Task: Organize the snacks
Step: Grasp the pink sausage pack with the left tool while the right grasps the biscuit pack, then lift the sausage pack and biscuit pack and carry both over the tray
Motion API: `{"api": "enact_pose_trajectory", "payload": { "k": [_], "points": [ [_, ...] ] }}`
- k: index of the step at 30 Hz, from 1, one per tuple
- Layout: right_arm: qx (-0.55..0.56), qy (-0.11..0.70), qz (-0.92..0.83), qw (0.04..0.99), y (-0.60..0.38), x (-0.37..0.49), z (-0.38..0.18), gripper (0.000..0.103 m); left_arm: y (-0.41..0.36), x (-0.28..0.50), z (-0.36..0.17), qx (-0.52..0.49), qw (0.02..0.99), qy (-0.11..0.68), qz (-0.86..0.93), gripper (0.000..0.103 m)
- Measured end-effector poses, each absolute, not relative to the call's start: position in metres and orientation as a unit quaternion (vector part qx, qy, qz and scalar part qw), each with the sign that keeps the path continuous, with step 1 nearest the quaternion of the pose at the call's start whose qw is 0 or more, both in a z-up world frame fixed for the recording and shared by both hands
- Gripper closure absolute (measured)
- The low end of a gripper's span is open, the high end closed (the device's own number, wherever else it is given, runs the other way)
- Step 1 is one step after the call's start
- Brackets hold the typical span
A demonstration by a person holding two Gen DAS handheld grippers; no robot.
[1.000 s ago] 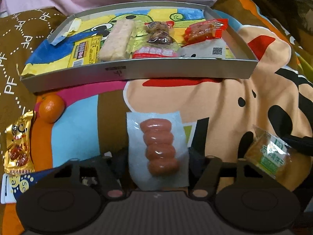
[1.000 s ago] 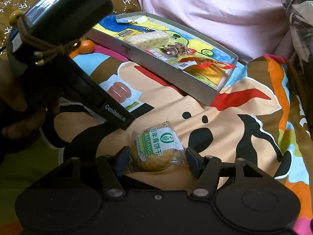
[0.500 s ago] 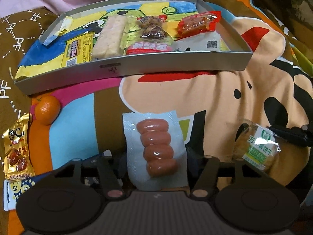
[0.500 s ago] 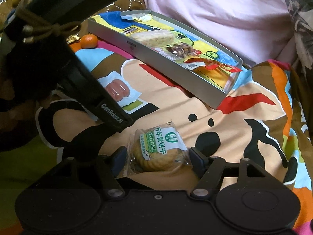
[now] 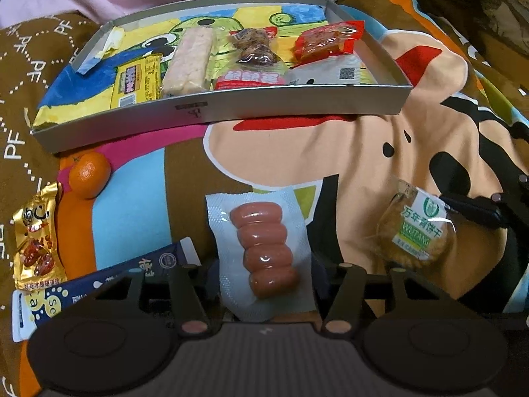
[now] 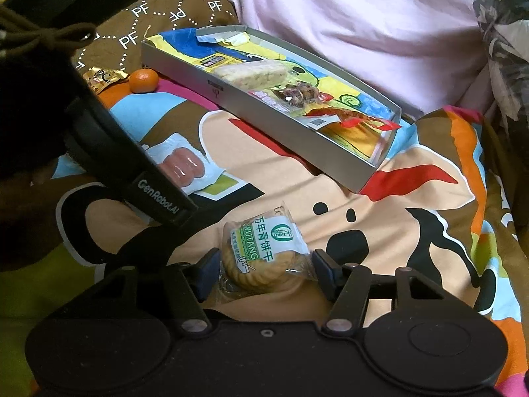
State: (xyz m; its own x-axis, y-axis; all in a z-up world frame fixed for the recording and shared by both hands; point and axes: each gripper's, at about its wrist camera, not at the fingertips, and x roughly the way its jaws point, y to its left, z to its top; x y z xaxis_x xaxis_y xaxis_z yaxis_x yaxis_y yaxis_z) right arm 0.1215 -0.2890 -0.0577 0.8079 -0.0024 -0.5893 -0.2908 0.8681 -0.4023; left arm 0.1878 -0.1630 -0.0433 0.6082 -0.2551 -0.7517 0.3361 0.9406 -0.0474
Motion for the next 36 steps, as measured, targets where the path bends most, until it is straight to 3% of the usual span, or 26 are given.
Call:
{"api": "enact_pose_trajectory", "payload": {
  "k": [13, 21, 36],
  "points": [
    [-0.25, 0.295, 0.069, 0.92, -0.29, 0.121, -0.057, 0.042, -0.169, 0.196, -0.049, 0.069, 0.889, 0.419, -0.17, 0.036],
    [-0.254, 0.293, 0.07, 0.919, -0.289, 0.121, -0.058, 0.042, -0.166, 0.191, -0.046, 0.05, 0.896, 0.41, -0.161, 0.047],
    [-0.253, 0.248, 0.063, 0.933, -0.284, 0.104, -0.041, 0.042, -0.145, 0.165, -0.007, 0.025, 0.917, 0.372, -0.143, 0.047]
  ]
}}
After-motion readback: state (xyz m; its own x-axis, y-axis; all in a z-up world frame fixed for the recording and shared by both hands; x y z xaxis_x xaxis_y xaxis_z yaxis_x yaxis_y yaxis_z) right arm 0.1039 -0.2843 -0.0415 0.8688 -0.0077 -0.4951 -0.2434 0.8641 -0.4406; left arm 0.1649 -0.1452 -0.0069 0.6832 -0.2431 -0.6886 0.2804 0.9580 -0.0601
